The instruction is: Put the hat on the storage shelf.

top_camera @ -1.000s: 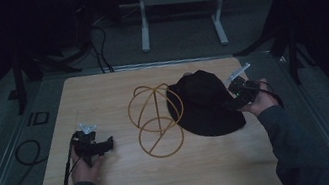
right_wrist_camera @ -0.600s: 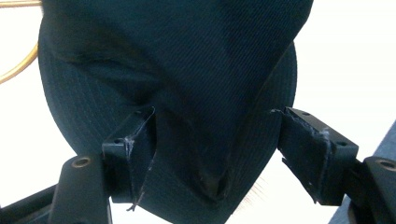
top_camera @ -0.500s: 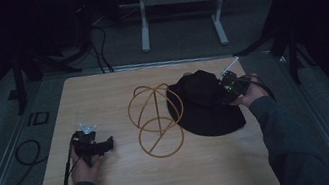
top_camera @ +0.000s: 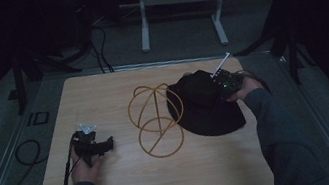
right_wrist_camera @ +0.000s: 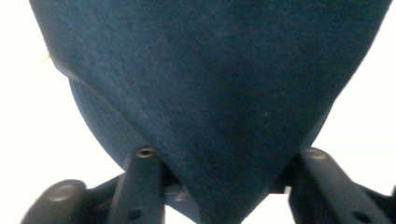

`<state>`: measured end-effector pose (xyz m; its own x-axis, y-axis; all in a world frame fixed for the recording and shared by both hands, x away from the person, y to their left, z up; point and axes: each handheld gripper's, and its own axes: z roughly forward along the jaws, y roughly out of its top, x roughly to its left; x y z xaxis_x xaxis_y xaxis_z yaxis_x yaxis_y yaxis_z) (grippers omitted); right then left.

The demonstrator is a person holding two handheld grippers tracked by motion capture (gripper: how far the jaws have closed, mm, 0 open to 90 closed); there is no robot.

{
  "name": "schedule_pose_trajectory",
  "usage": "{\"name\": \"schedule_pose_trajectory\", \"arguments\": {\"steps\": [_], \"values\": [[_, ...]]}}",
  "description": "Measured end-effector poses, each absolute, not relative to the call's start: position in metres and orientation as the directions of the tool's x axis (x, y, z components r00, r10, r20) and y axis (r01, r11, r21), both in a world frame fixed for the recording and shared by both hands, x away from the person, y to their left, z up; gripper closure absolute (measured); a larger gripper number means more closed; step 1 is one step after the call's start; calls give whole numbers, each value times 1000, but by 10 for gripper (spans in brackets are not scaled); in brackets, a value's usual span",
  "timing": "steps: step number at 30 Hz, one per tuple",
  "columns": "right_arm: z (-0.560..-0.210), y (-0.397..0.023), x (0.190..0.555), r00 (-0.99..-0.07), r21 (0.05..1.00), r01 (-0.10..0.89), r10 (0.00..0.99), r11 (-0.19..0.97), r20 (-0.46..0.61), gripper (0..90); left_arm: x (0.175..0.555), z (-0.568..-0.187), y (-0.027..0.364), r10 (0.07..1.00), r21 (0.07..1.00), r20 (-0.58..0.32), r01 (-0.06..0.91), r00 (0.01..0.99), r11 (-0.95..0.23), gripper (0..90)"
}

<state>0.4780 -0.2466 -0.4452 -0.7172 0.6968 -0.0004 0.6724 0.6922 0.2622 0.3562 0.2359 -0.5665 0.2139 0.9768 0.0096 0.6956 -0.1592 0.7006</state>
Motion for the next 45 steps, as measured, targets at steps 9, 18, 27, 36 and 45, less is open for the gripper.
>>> {"name": "schedule_pose_trajectory", "arguments": {"steps": [9,18,27,36,45], "values": [[-443,-243,478,-724,223,669,690,709,-23,850,356,-566,236,977,701,9,696,214,-159,76],[-432,-240,472,-732,242,655,681,716,-33,861,356,-566,236,977,701,10,696,214,-159,77],[-422,-244,466,-739,265,645,673,717,-25,863,356,-567,236,977,701,9,695,214,-159,77],[-408,-249,458,-746,315,626,665,713,-24,863,356,-567,236,977,701,9,695,214,-159,77],[-393,-252,451,-752,341,611,658,715,-34,863,356,-567,236,977,701,10,695,214,-159,77]]}}
